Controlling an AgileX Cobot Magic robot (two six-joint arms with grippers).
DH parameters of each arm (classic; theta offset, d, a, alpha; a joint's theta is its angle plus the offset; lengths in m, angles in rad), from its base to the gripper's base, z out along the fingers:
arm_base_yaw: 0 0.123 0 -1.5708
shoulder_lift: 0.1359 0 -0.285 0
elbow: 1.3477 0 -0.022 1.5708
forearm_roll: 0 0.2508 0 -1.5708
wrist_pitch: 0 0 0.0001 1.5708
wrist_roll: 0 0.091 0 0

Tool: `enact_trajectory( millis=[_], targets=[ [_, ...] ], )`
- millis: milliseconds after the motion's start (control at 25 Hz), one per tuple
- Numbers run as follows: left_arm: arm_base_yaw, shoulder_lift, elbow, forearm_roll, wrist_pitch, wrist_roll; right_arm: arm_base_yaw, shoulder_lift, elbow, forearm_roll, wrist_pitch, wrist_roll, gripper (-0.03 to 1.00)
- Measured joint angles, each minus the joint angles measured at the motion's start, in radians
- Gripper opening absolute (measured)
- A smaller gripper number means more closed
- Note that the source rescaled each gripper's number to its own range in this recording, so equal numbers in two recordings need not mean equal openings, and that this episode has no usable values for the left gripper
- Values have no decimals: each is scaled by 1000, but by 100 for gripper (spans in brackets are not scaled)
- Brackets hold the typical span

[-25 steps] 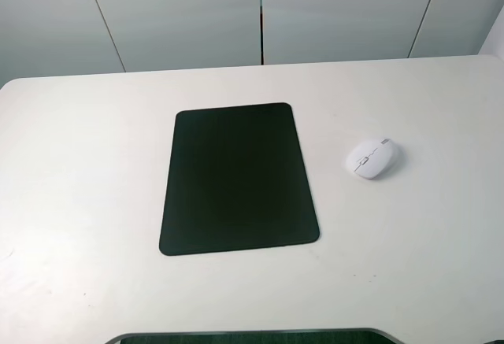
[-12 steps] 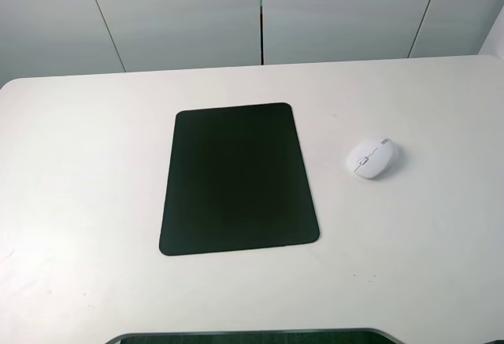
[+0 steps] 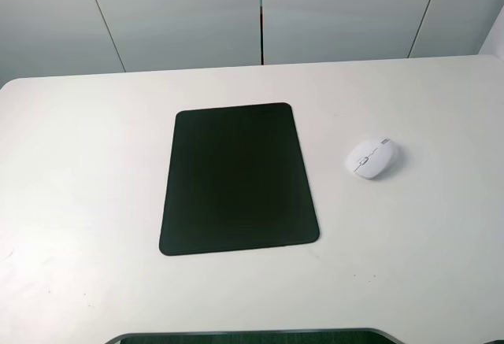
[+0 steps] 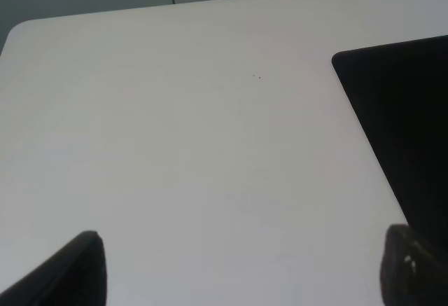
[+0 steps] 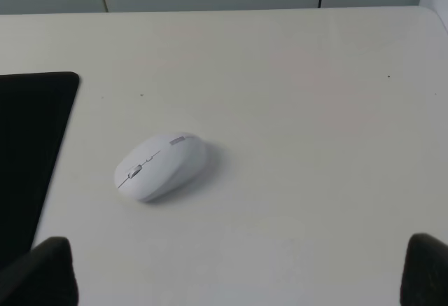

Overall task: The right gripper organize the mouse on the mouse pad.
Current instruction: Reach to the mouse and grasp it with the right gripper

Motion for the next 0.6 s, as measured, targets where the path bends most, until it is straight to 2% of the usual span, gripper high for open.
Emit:
enact_trajectory(
  millis=[400, 600],
  targets=[
    [0, 0, 0, 0, 0, 0, 0, 15, -8, -31, 7, 1, 100],
    [0, 0, 0, 0, 0, 0, 0, 235, -91, -31, 36, 1, 100]
  ],
)
